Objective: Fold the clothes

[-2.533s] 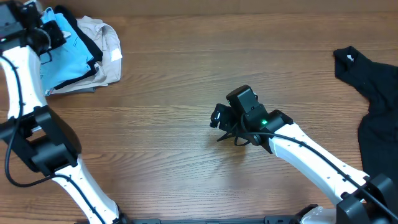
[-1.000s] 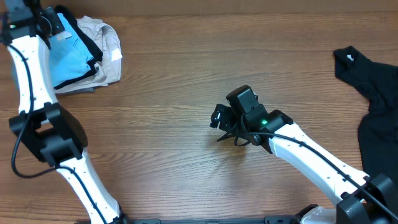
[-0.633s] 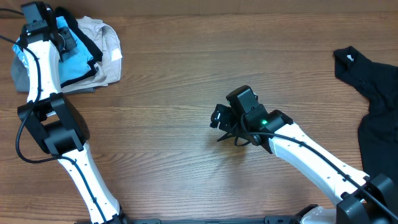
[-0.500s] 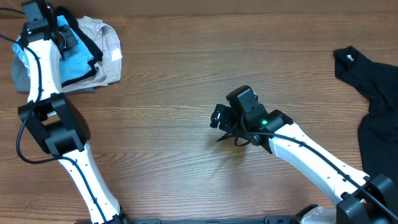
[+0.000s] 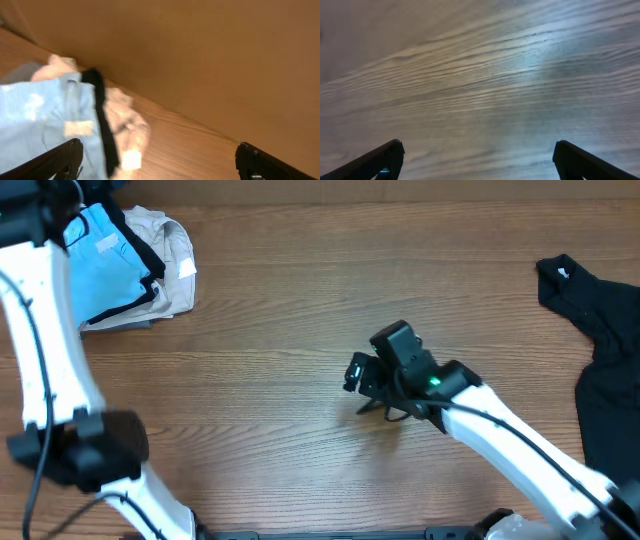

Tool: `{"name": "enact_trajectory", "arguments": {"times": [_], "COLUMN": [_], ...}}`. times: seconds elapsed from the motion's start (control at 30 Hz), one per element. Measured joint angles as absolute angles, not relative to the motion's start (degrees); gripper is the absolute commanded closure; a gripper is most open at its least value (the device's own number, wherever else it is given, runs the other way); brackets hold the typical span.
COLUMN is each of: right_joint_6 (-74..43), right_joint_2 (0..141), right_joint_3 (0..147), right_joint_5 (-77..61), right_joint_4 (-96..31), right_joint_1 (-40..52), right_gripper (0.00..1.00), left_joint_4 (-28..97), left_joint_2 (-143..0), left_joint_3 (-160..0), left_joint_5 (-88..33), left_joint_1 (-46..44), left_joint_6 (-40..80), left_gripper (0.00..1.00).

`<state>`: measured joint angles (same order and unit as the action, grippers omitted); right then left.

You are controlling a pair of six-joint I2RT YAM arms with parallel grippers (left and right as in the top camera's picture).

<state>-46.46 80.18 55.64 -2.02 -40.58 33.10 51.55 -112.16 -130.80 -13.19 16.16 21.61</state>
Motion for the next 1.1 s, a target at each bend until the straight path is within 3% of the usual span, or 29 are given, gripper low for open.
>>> {"name": "enact_trajectory", "arguments": {"times": [0.23,0.53,0.87,1.1], "right_joint_6": [-48.03,-55.75,-60.9,-57.65], "right_joint_2": [54.92,31.42,24.49,24.38], "right_joint_3": [55.94,56.05,56.03,57.78], "right_joint_5": [-2.04,2.81,5.19,9.65], "right_joint_4": [-50.24,-67.77,-73.01,-64.95], "right_joint_1": [33.17,37.32,37.93,37.93], "right_gripper": [0.0,0.0,0.0,0.0], "left_joint_4": [70.43,88.84,92.23,87.18], "left_joint_2": [-101.32,-89.14,-73.54,-64.71], "left_joint_3": [-130.96,-130.96,-127.04,-112.27], "left_joint_5": [-25.19,-26.57,-24.84,-21.58], "left_joint_1": [16.1,8.82,-4.1,-5.17], "left_joint_6": [24.53,20.53,17.8,17.39], "left_gripper": [0.0,0.0,0.0,0.0]}}
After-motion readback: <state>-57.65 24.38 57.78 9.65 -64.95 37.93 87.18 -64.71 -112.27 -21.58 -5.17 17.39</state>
